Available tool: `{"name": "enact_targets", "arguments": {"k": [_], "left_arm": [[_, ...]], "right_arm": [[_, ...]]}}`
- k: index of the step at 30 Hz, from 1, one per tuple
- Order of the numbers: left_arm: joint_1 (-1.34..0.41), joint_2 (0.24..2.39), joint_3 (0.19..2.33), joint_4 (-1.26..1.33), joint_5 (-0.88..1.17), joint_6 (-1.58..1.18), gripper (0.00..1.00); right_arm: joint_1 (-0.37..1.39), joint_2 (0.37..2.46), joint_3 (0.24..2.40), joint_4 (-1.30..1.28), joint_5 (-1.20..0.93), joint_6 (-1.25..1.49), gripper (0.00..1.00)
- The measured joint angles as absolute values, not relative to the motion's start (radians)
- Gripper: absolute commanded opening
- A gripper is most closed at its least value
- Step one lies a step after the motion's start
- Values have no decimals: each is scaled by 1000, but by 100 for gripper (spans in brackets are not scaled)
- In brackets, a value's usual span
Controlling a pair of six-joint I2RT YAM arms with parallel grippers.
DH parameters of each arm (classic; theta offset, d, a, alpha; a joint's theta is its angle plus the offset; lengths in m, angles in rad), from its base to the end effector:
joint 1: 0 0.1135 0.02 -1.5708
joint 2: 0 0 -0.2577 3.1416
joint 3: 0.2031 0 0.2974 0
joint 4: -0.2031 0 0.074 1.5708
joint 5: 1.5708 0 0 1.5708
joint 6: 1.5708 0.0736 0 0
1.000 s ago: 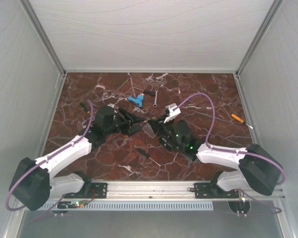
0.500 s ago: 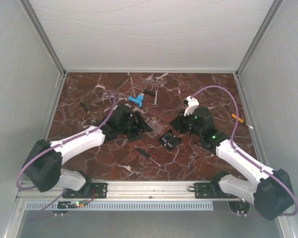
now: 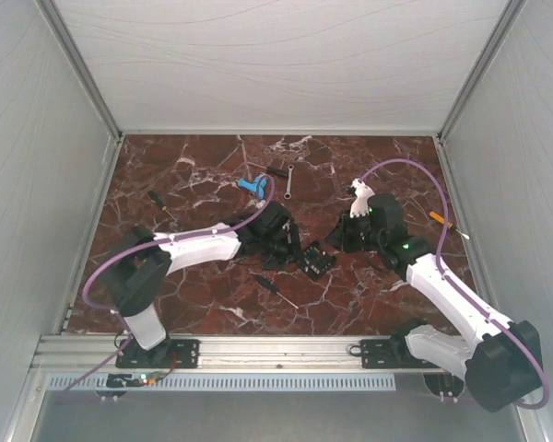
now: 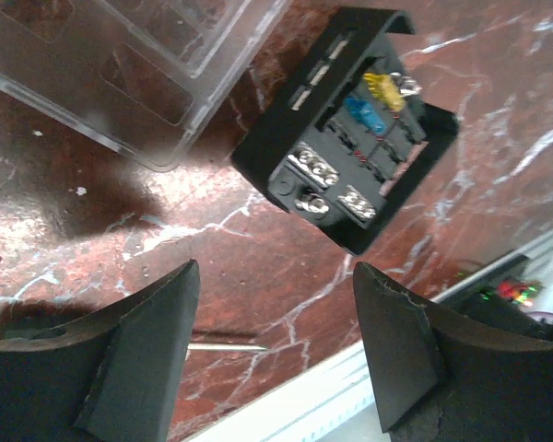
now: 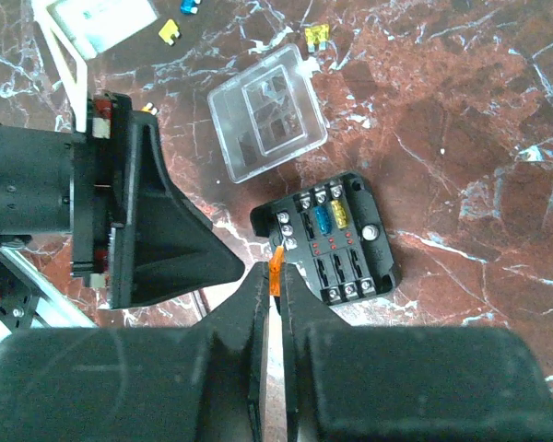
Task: Snap on the fuse box
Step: Install the fuse at the fuse box base.
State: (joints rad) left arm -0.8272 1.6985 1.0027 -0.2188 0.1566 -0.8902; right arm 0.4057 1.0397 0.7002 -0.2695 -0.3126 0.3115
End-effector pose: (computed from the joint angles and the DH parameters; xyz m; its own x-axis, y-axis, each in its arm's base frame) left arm 0.2653 -0.3054 0.1122 -0.9526 -0.0983 -0.2879 0.0812 0.8299 -0.5519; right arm 0.2688 0.1401 0.2129 -0.6864 0.0226 -0.7268 -0.4170 0.8067 0.4188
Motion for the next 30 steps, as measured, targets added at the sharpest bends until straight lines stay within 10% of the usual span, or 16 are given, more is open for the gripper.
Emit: {"name": "enact_targets", "arguments": {"k": [30], "left_arm": [[-865,1853,1120,-272,-49,-837,30]], "right_arm": [[394,1072,701,-312,-340,301,0]]}}
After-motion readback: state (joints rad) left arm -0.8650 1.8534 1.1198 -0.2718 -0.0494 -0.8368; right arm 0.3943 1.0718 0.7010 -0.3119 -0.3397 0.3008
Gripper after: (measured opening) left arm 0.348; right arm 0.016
